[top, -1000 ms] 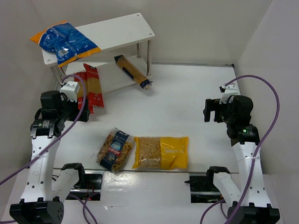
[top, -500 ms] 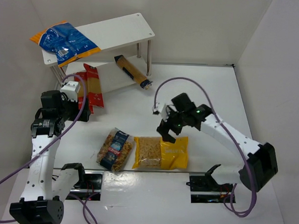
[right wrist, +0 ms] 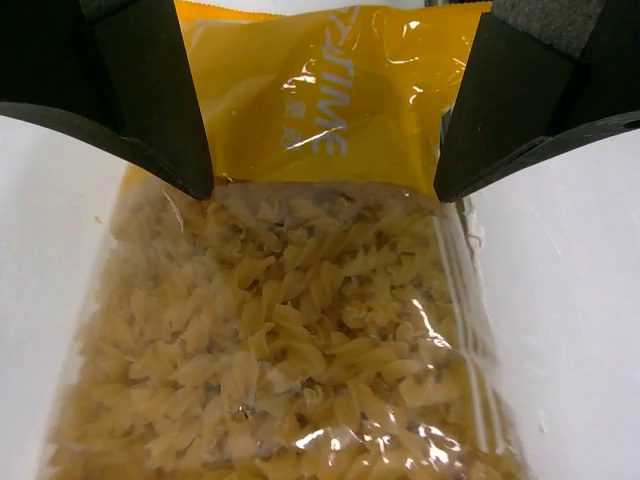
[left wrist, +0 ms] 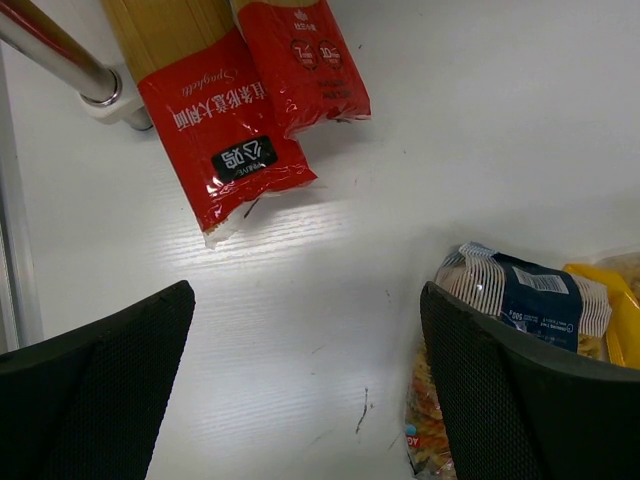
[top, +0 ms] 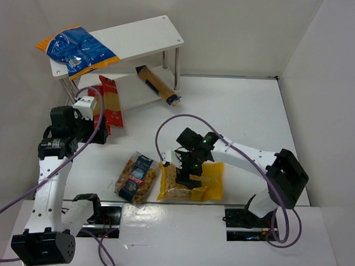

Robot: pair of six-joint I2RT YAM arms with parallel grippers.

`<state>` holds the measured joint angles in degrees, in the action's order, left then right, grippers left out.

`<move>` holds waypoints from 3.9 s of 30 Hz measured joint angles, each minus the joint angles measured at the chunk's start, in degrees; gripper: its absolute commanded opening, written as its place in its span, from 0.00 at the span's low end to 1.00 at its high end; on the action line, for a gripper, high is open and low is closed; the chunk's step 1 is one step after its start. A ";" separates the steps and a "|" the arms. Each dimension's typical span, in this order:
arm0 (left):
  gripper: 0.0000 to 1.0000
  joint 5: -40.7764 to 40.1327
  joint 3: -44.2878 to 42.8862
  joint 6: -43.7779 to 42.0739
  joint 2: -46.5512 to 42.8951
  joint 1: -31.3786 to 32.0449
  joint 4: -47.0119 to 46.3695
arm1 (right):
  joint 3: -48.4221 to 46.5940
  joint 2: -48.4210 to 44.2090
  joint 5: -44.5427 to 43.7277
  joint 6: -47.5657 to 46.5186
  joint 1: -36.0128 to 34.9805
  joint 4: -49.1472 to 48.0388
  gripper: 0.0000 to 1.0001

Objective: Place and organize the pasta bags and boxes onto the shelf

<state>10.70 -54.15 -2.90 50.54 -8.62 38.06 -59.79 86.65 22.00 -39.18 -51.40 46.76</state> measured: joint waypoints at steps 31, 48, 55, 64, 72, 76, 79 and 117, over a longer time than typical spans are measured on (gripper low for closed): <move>0.99 0.04 0.00 -0.02 -1.92 0.00 0.00 | -10.49 15.85 0.42 5.90 2.34 -0.15 0.00; 0.99 0.04 0.00 -0.02 -3.19 0.00 0.02 | -12.96 2.29 -10.84 9.31 10.19 -10.73 0.00; 0.99 1.01 0.00 -0.44 -3.19 0.00 0.02 | -12.48 2.25 -9.70 11.06 10.97 -11.52 0.00; 0.99 16.22 -2.08 -6.32 2.73 3.67 2.23 | -14.88 0.33 -5.64 12.48 12.20 -11.76 0.00; 0.99 34.69 -9.62 -9.53 28.87 4.85 6.54 | -14.91 -3.91 -2.21 12.85 12.17 -12.07 0.00; 0.99 43.74 -10.32 -13.55 37.75 4.28 10.10 | -14.91 -4.81 -1.05 12.98 12.20 -12.04 0.00; 0.99 48.85 -10.38 -14.97 38.40 4.28 11.23 | -14.88 -5.25 -0.72 13.00 12.17 -12.02 0.00; 0.99 46.29 -16.65 1.11 36.85 19.80 -0.33 | -19.04 -3.04 -3.17 12.76 6.54 -10.80 0.00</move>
<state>56.99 -70.81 -1.78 87.39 11.18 37.74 -78.83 83.61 18.83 -26.41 -44.86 35.97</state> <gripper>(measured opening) 0.992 0.211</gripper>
